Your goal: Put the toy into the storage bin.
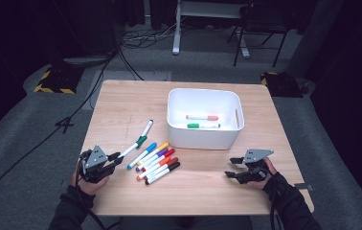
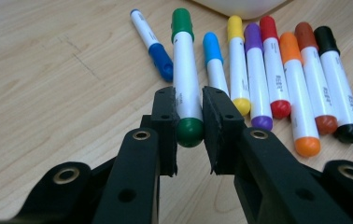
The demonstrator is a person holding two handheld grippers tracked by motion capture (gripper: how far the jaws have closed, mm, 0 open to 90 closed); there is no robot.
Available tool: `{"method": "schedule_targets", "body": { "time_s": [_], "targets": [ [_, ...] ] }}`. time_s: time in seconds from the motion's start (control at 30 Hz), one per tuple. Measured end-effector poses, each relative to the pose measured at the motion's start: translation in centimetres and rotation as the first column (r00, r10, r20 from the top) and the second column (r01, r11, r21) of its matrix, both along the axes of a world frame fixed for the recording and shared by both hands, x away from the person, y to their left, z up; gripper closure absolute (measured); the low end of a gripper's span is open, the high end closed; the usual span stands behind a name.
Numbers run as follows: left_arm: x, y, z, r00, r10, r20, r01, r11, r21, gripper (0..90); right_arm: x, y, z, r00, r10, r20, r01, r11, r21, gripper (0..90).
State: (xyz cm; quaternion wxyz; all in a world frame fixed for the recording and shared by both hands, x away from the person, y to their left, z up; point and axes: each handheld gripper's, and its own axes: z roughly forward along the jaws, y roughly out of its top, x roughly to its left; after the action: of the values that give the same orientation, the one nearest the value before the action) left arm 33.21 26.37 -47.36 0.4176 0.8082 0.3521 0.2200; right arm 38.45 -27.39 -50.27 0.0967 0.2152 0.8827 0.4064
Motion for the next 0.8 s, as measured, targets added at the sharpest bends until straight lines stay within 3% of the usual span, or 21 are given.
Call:
{"method": "schedule_targets", "body": {
  "time_s": [0.43, 0.8],
  "targets": [
    [1.0, -0.3, 2.6, 0.9991, 0.005, 0.043, -0.002, 0.9983, -0.058, 75.7, 0.0, 0.0, 0.0, 1.0, -0.002, 0.002, 0.002, 1.0, -0.002, 37.4],
    [2.7, -1.6, 6.1, 0.9965, -0.007, 0.083, 0.013, 0.9974, -0.071, 75.7, 0.0, 0.0, 0.0, 1.0, -0.003, 0.002, 0.003, 1.0, -0.002, 37.4]
  ]
}}
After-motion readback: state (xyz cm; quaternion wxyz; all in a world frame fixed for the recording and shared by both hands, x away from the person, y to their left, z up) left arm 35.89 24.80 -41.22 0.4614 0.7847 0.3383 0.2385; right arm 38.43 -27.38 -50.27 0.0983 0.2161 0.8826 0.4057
